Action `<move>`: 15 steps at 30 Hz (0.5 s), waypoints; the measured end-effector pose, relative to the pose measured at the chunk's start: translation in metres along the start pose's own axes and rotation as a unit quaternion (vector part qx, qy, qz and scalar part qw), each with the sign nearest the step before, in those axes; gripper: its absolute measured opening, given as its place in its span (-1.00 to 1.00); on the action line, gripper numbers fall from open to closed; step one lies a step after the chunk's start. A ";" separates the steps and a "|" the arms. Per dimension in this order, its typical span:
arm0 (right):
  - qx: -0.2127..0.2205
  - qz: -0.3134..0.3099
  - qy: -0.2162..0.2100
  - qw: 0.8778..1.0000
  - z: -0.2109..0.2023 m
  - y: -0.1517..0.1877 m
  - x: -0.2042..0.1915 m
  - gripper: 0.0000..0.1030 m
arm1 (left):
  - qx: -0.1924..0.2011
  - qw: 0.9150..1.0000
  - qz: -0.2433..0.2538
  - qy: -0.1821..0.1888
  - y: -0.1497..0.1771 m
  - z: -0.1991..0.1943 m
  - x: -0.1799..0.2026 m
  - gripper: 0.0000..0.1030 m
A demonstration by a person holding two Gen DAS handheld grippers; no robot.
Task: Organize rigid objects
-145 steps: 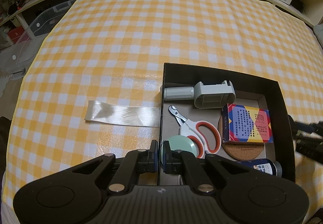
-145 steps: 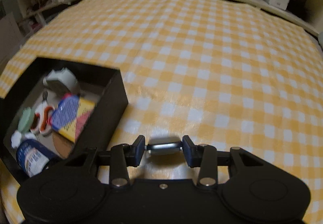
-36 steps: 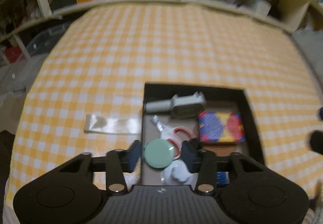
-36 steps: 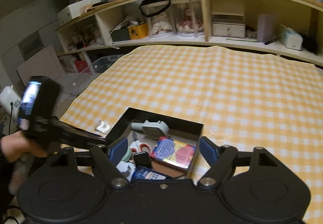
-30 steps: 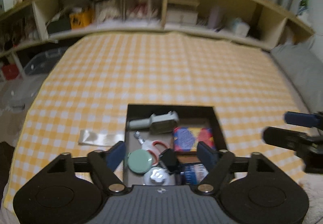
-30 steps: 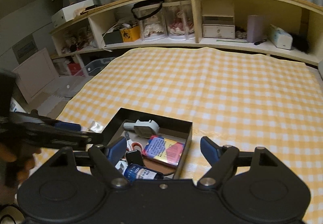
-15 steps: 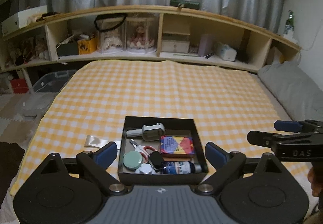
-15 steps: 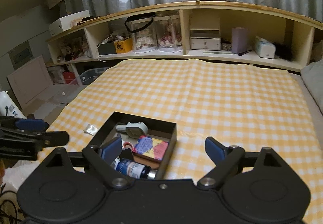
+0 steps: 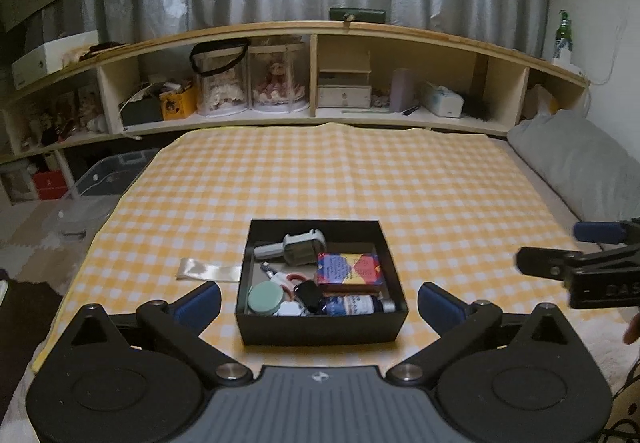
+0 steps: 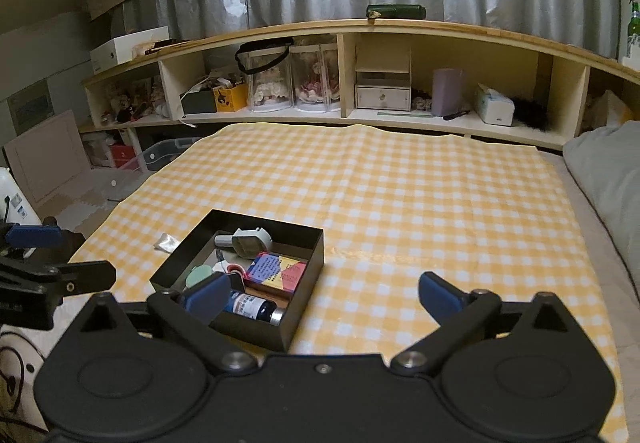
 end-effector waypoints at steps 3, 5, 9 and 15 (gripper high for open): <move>0.003 -0.001 0.008 1.000 -0.004 0.004 0.002 1.00 | -0.009 1.000 0.003 -0.025 0.006 0.002 -0.004 1.00; 0.004 0.000 0.015 1.000 -0.006 0.007 0.005 1.00 | -0.008 0.999 0.007 -0.035 0.008 0.001 -0.004 1.00; 0.002 0.006 0.016 1.000 -0.009 0.011 0.008 1.00 | -0.009 0.999 0.007 -0.035 0.012 0.001 -0.004 1.00; 0.009 -0.001 0.018 1.000 -0.011 0.013 0.005 1.00 | -0.010 0.999 -0.020 -0.031 0.017 0.002 -0.010 1.00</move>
Point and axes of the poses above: each gripper's, at about its wrist camera, not at the fingertips, and z roughly the way its jaws point, x to its right, y to its underside, the point moved 7 cm from there along z, roughly the way its jaws point, and after that the axes turned 14 degrees about z, right-handed, at the moved point
